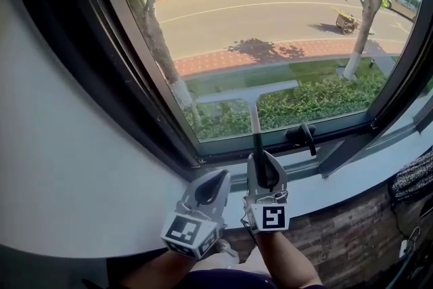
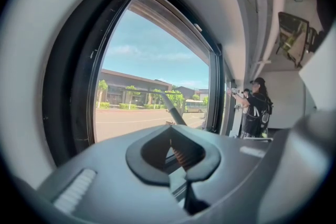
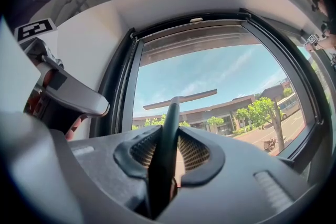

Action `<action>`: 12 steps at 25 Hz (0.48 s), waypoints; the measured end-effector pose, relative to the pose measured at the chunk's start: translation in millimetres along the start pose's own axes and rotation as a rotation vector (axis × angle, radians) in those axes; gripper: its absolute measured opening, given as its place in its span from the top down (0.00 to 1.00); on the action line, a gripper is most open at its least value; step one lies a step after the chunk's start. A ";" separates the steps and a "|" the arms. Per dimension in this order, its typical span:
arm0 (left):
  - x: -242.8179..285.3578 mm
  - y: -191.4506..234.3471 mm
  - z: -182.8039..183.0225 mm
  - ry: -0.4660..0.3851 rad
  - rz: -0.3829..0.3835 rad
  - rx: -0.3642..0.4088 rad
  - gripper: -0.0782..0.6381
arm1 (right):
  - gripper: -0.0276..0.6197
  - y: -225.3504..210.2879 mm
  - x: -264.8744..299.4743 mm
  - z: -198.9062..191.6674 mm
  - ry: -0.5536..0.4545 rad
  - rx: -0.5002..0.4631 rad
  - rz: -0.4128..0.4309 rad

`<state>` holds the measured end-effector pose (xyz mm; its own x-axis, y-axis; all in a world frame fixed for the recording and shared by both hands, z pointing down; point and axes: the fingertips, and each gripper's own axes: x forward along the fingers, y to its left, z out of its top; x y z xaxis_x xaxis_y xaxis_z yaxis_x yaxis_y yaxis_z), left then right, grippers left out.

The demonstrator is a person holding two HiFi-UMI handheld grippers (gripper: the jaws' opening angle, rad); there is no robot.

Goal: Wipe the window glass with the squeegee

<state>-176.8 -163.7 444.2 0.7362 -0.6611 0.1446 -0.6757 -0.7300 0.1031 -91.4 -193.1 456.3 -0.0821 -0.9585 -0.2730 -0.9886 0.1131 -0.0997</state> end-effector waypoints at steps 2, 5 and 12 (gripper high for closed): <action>2.5 -2.5 -5.7 0.002 -0.005 0.010 0.88 | 0.80 -5.1 -5.8 -11.5 0.007 0.001 -0.007; 4.3 -5.6 -14.3 0.017 -0.014 0.010 0.88 | 0.80 -9.5 -12.2 -26.0 0.021 0.009 -0.020; 3.7 -4.6 -28.5 0.058 -0.029 0.006 0.88 | 0.80 -11.6 -21.9 -54.2 0.055 0.032 -0.033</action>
<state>-172.0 -157.8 472.3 0.7517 -0.6290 0.1983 -0.6541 -0.7495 0.1020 -85.0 -187.7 515.3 -0.0574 -0.9746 -0.2166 -0.9863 0.0889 -0.1389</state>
